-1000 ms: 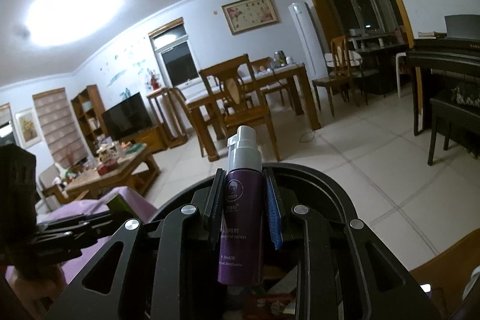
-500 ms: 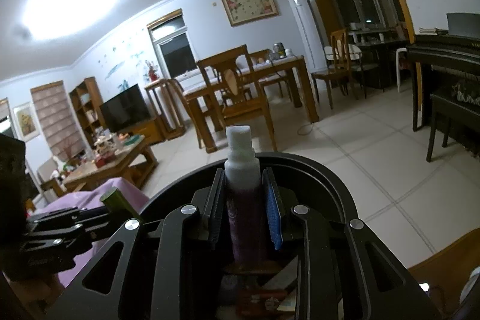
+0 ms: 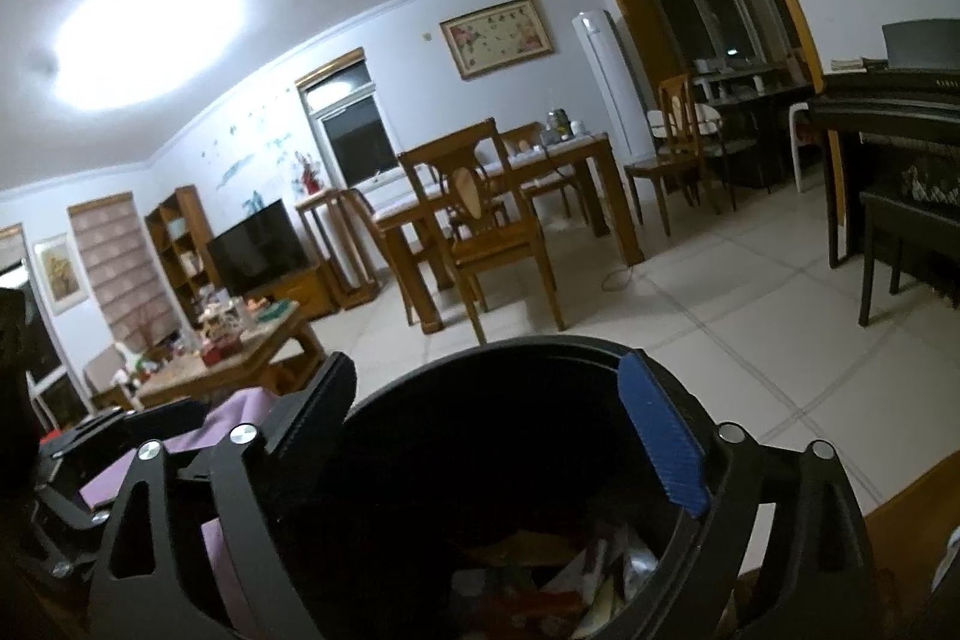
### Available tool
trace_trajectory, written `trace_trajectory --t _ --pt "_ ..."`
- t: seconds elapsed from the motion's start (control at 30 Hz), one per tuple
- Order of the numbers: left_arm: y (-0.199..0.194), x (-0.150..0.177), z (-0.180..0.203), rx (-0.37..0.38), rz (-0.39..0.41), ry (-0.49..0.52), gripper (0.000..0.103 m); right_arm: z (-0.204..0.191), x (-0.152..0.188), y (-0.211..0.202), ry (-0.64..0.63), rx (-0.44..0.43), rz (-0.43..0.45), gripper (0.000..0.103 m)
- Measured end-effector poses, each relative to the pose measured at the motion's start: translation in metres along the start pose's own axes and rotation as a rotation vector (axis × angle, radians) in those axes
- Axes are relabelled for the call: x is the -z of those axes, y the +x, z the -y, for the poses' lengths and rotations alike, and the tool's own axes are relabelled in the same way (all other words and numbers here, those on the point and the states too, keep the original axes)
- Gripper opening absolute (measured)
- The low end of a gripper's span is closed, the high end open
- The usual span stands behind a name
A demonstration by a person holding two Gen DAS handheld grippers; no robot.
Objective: Collect trash
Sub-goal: 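Open both tools over the bin to drop the can and bottle, then grasp the blue tube with the left tool while the right tool grasps the black battery card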
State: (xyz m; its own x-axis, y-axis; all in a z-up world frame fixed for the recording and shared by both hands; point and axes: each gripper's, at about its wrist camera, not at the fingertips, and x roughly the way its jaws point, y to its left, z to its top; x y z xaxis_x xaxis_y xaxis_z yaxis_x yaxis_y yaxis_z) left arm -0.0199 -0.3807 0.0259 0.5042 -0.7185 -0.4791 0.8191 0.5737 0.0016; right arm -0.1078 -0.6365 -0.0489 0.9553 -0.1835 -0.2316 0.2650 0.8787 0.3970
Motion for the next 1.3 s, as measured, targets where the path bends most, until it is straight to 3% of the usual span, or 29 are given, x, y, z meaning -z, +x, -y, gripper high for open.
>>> trace_trajectory --t 0.23,0.63,0.93,1.13,1.23,1.3 --pt "-0.014 0.003 -0.012 -0.017 0.009 -0.025 0.097 -0.009 0.002 -0.002 -0.008 -0.002 -0.007 0.092" --pt "-0.063 0.024 -0.051 -0.138 0.005 -0.047 0.097 -0.062 0.005 0.002 -0.07 -0.064 -0.047 0.093" --pt "-0.114 0.072 -0.132 -0.284 -0.069 -0.208 0.097 -0.141 0.022 0.02 -0.169 -0.191 -0.139 0.093" --pt "-0.153 0.111 -0.186 -0.415 -0.151 -0.334 0.097 -0.215 0.046 0.031 -0.275 -0.352 -0.258 0.089" --pt "-0.164 0.134 -0.209 -0.44 -0.222 -0.399 0.092 -0.253 0.061 0.041 -0.324 -0.439 -0.365 0.084" --pt "-0.165 0.147 -0.219 -0.428 -0.268 -0.434 0.071 -0.282 0.076 0.048 -0.381 -0.469 -0.435 0.081"
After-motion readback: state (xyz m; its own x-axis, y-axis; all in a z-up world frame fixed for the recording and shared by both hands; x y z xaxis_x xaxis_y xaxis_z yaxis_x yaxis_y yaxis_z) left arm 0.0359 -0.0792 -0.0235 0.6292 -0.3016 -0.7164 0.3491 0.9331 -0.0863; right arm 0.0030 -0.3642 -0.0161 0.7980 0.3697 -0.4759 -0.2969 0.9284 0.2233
